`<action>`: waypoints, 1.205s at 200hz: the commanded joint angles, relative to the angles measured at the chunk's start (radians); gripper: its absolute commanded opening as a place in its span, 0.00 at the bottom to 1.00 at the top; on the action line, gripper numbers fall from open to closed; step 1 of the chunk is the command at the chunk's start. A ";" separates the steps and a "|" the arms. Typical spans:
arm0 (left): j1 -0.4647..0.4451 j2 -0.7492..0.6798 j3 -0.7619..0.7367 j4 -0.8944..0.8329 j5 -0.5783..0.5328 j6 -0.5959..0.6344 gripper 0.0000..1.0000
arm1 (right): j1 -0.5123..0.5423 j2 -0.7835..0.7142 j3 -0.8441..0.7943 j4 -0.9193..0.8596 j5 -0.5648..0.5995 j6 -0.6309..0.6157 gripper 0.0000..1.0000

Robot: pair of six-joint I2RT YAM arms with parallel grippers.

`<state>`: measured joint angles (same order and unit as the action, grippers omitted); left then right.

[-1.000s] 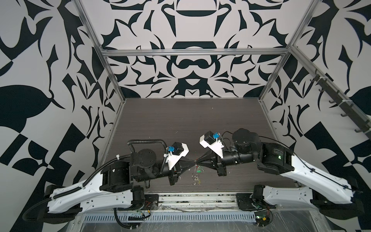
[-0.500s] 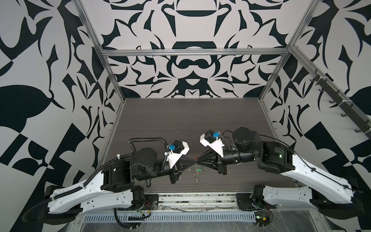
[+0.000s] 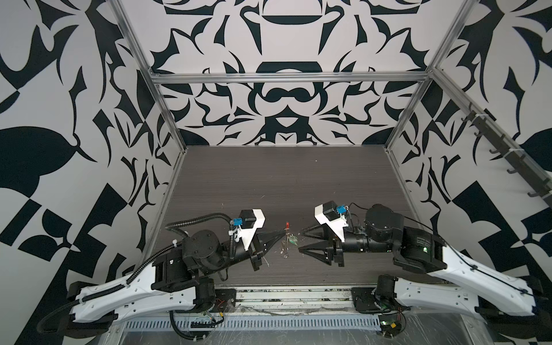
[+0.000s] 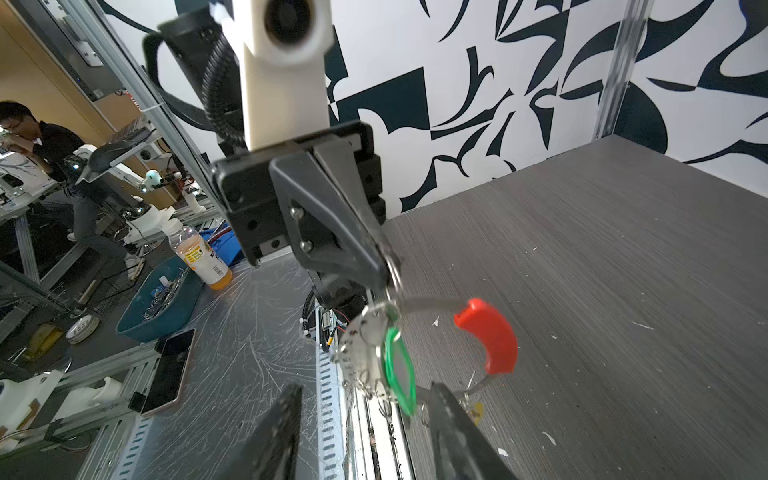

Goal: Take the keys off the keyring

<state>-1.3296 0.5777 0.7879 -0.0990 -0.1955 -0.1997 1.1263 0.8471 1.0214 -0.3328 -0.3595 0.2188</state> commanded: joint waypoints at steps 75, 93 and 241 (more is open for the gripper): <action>0.001 0.015 -0.035 0.192 -0.043 -0.036 0.00 | 0.001 0.039 -0.026 0.176 0.065 0.009 0.12; 0.001 0.011 -0.048 0.225 -0.055 -0.043 0.00 | 0.000 0.042 -0.029 0.182 0.061 0.013 0.00; 0.001 -0.031 -0.100 0.340 -0.049 -0.054 0.00 | 0.017 0.101 -0.109 0.230 0.037 0.060 0.15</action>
<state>-1.3289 0.5747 0.6605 0.1791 -0.2852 -0.2615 1.1328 0.9771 0.9108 -0.0429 -0.3172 0.2707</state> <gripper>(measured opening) 0.046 0.070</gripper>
